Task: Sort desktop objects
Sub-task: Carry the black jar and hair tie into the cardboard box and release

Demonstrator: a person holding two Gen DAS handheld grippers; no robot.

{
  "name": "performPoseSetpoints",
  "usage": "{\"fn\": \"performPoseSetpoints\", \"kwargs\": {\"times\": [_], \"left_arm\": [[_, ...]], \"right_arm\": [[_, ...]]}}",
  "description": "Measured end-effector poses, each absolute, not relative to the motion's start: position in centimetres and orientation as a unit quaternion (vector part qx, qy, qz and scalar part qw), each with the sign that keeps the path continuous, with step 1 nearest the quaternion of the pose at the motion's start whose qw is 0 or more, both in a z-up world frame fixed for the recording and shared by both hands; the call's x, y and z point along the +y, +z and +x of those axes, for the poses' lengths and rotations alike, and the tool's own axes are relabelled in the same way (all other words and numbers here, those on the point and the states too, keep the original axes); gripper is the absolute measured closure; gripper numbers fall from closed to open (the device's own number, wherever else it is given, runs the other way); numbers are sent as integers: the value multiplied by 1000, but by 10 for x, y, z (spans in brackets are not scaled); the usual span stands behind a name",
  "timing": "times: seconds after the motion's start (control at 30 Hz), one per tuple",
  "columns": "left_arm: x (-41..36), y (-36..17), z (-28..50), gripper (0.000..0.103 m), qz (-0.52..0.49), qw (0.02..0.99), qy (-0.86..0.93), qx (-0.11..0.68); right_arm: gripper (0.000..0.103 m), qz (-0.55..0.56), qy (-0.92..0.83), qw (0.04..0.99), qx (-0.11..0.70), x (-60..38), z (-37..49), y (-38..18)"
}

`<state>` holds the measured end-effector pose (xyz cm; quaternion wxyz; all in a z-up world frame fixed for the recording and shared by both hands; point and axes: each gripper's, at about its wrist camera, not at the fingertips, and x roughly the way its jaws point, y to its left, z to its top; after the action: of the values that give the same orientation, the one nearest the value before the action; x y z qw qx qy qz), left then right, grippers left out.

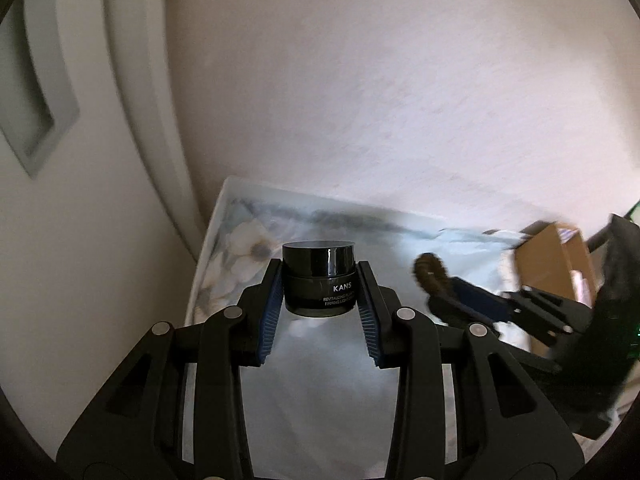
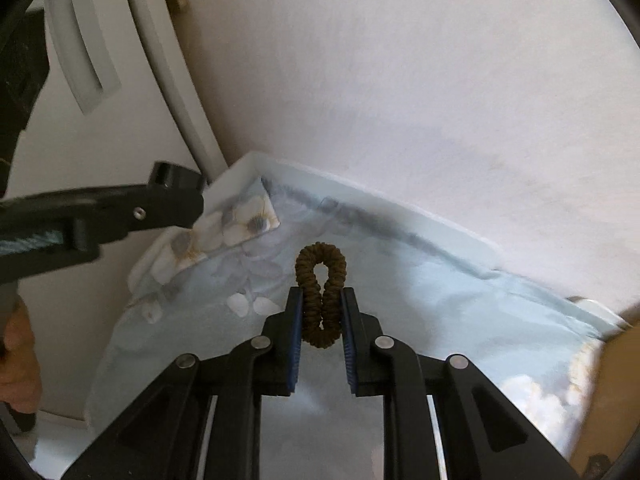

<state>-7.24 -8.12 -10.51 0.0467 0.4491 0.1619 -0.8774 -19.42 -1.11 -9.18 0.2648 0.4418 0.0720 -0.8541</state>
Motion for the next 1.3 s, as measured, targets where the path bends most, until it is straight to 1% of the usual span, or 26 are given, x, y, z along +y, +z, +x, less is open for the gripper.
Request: {"fn": "performPoseSetpoints", "kwargs": {"times": [0.1,0.23,0.3,0.43,0.6,0.77,0.9,1.0,1.17,1.2,1.23,1.27,1.3], "left_arm": [[-59,-79,-74,71,434,31,-888,147],[-10,-45,-86,71,414,-14,-902,125],[15,-35,-92,71,408,-37,-905,117],[84,-21,-108,71,403,-102,-904,103],[173,-27,-120,71,417,-170,-890,77],[264,-54,-134,71,447,-222,-866,28],[319,-77,-150,70,465,-236,-853,-15],[344,-90,-166,70,471,-237,-849,-36],[367,-102,-176,70,483,-236,-842,-37],[369,-102,-177,69,487,-245,-838,-30],[372,-102,-179,53,490,-252,-834,-25],[373,-99,-180,20,492,-256,-832,-20],[375,-97,-181,6,490,-252,-834,-19]], "right_arm": [[86,417,-872,250,50,21,-179,-50],[86,396,-894,209,35,72,-156,-10],[86,389,-904,175,28,109,-142,8],[86,387,-915,109,15,175,-114,24],[86,400,-916,32,-9,245,-96,15],[86,431,-902,-17,-29,311,-85,-9],[86,448,-892,-25,-51,337,-83,-33],[86,455,-888,-22,-55,345,-89,-45],[86,462,-886,-5,-43,347,-91,-56],[86,465,-885,-3,-39,348,-92,-55],[85,467,-883,3,-38,348,-94,-58],[81,470,-882,8,-39,348,-95,-60],[69,476,-878,13,-44,348,-96,-62]]}}
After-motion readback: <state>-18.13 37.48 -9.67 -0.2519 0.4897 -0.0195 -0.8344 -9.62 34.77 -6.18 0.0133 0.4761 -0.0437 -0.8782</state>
